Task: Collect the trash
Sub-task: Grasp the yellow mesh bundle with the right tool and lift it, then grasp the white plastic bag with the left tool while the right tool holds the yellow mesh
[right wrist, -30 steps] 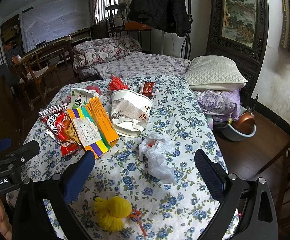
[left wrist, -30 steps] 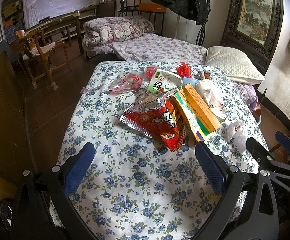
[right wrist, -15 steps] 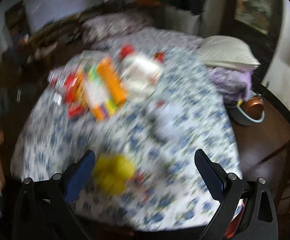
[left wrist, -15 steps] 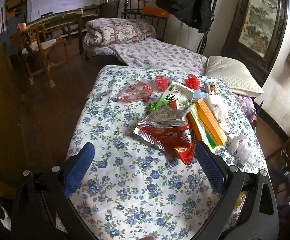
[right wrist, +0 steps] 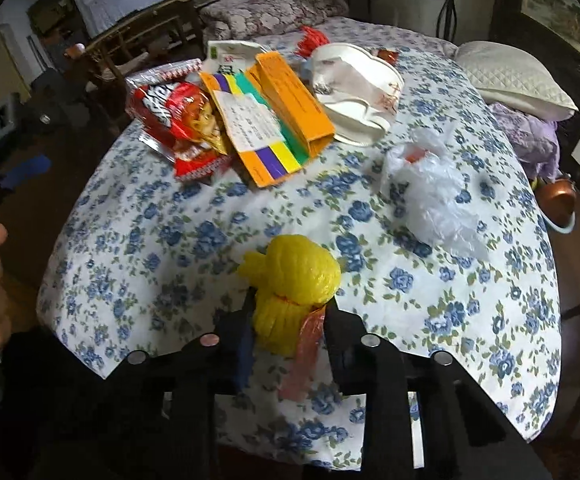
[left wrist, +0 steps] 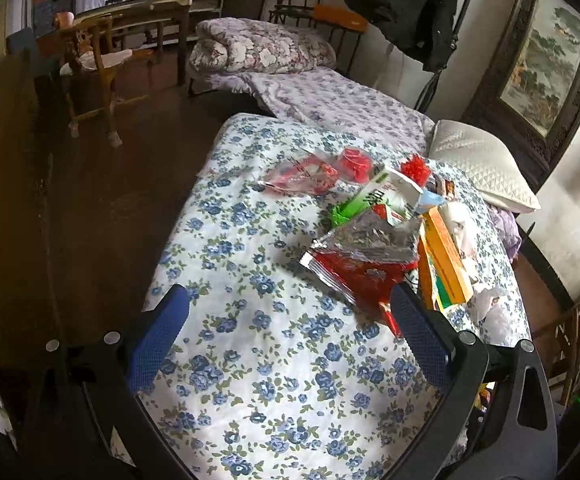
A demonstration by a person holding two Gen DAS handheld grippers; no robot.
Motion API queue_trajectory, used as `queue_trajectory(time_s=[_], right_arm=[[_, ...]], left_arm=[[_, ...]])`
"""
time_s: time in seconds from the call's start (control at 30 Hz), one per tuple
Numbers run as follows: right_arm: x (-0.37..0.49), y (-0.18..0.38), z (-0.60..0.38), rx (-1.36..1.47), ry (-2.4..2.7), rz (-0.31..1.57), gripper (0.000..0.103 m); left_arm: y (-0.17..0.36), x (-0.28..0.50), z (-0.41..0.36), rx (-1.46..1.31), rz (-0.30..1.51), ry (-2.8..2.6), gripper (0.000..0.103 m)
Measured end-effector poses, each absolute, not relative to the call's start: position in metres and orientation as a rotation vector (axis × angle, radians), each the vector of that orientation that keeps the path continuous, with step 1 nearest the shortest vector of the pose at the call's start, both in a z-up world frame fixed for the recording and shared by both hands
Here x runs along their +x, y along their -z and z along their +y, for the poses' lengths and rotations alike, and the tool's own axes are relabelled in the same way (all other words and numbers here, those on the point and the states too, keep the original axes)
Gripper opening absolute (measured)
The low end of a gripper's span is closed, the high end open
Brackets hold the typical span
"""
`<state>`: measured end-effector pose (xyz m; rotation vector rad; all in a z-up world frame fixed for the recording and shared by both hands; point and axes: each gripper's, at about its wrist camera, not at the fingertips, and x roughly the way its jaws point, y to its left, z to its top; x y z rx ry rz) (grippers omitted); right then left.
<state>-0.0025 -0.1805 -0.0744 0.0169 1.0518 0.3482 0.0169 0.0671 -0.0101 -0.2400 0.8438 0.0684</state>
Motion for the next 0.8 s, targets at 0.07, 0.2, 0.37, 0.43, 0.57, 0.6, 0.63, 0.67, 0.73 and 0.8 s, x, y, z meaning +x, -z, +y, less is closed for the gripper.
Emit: queue_trajectory(time_s=[0.07,0.2,0.37,0.43,0.57,0.6,0.63,0.67,0.73,0.8], right_arm=[[-0.004,0.065,-0.190,0.058,-0.353,1.005,0.030],[-0.005,0.051,-0.213,0.123,-0.303,0.945,0.031],[-0.005,0.037,-0.236,0.140,-0.266,0.916,0.031],[-0.005,0.033,-0.243,0.120,-0.249,0.916,0.031],[-0.007,0.035,-0.255,0.094,-0.252,0.966,0.031],[-0.008,0.036,-0.257,0.090,-0.252,0.976,0.031],[-0.008,0.038,-0.259,0.091,-0.265,1.002,0.031],[-0.009,0.040,-0.260,0.094,-0.275,1.020,0.031],[-0.009,0.044,-0.261,0.095,-0.284,1.050,0.031],[-0.009,0.044,-0.268,0.117,-0.285,1.060,0.031]], left_arm=[[0.013,0.017,0.059,-0.226,0.857,-0.039,0.097],[0.021,0.018,0.040,-0.189,0.885,0.010,0.097],[0.028,0.016,0.010,-0.116,0.901,0.086,0.097],[0.030,0.015,-0.001,-0.089,0.908,0.117,0.097],[0.037,0.012,-0.024,-0.032,0.925,0.174,0.097],[0.038,0.012,-0.027,-0.024,0.929,0.182,0.097],[0.040,0.012,-0.032,-0.016,0.937,0.196,0.097],[0.040,0.012,-0.037,-0.014,0.944,0.208,0.097],[0.039,0.014,-0.045,-0.016,0.954,0.214,0.097],[0.032,0.015,-0.059,-0.017,0.947,0.247,0.097]])
